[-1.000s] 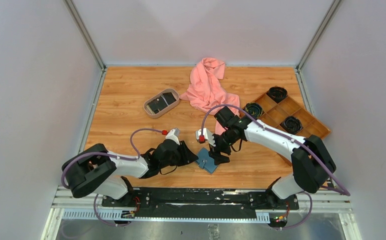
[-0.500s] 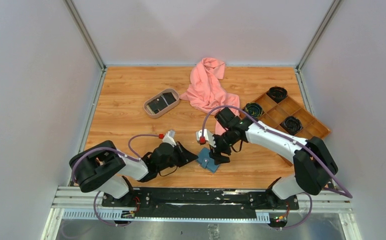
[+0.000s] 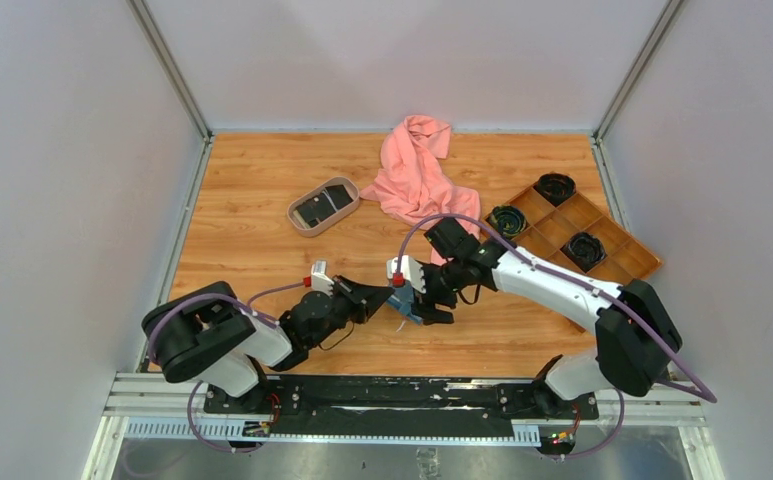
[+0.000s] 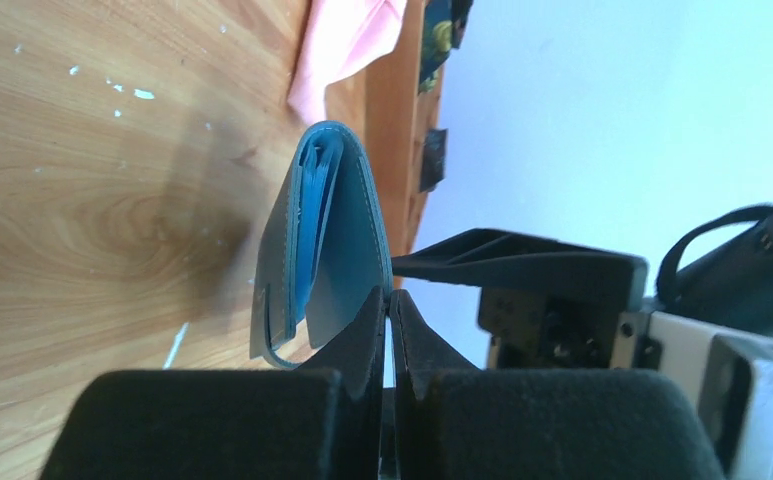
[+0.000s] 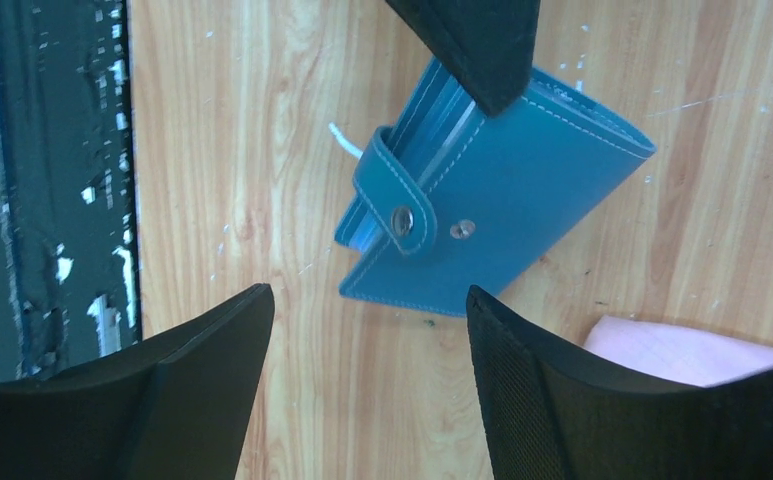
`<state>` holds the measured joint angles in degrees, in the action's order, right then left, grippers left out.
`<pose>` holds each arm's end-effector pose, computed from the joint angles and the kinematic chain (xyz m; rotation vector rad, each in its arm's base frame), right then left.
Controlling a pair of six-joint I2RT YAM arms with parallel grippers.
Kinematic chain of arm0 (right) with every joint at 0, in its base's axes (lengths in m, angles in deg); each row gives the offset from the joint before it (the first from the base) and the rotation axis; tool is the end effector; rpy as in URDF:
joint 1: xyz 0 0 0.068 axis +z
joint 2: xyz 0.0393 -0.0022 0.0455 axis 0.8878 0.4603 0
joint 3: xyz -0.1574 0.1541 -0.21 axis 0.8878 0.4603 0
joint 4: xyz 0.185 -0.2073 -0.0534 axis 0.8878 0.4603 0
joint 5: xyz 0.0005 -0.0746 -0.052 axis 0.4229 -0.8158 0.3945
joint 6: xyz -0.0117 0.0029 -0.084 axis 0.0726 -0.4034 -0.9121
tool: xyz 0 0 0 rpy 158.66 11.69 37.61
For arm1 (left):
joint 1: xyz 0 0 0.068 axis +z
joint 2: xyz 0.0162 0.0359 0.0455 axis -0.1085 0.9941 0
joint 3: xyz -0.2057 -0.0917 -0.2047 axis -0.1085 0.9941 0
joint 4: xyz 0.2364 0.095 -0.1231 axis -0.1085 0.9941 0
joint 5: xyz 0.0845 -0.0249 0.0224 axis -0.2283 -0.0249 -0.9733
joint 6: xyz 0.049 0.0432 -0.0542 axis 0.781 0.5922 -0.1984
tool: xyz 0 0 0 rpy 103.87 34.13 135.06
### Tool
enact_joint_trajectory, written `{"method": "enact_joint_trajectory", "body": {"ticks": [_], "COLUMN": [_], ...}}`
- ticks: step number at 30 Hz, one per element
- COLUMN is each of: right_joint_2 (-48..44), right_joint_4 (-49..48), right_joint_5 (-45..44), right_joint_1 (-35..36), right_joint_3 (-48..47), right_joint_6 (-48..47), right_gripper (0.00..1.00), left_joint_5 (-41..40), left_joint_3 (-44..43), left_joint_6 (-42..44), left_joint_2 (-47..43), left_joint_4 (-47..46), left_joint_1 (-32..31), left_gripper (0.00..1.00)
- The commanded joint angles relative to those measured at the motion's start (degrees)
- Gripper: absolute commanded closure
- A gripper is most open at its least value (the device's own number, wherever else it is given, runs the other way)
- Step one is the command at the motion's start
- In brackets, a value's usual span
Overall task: Put the credit cards into the card holder
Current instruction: Open the card holder at the center of the board.
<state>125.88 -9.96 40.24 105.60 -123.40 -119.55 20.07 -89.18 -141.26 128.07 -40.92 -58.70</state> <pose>0.1980 0.2406 0.2239 -1.8680 1.6882 0.7476 0.1623 -0.1897 0.1299 -0.8679 1.9105 -1.5846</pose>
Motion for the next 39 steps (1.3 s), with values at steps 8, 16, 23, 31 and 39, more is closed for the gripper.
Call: {"method": "enact_joint_trajectory", "body": {"ticks": [8, 16, 23, 31, 39], "right_joint_2": [4.3, 5.7, 4.5, 0.8, -1.3], "right_joint_4": [-10.9, -12.8, -13.4, -12.5, -12.5], "right_joint_5": [-19.2, -24.4, -29.9, -25.2, -15.4], "right_joint_1": [5.0, 7.2, 7.0, 3.6, 3.2], "right_joint_3": [0.8, 0.5, 0.3, 0.2, 2.2], "right_joint_6": [12.1, 14.0, 13.2, 12.1, 8.9], "right_gripper": [0.28, 0.41, 0.90, 1.00, 0.46], "left_joint_5": [-6.8, -6.5, -8.2, -6.6, -6.4], "left_joint_3": [1.5, 2.6, 4.4, 5.7, 6.5], "left_joint_6": [-10.6, -13.4, -12.0, -9.7, -12.9], "left_joint_2": [5.9, 12.0, 10.6, 9.4, 9.0], "left_joint_4": [-12.6, -20.3, -20.2, -20.1, -20.1], "left_joint_1": [-0.6, -1.1, -1.6, -1.5, -1.8], "left_gripper": [1.00, 1.00, 1.00, 1.00, 1.00]}}
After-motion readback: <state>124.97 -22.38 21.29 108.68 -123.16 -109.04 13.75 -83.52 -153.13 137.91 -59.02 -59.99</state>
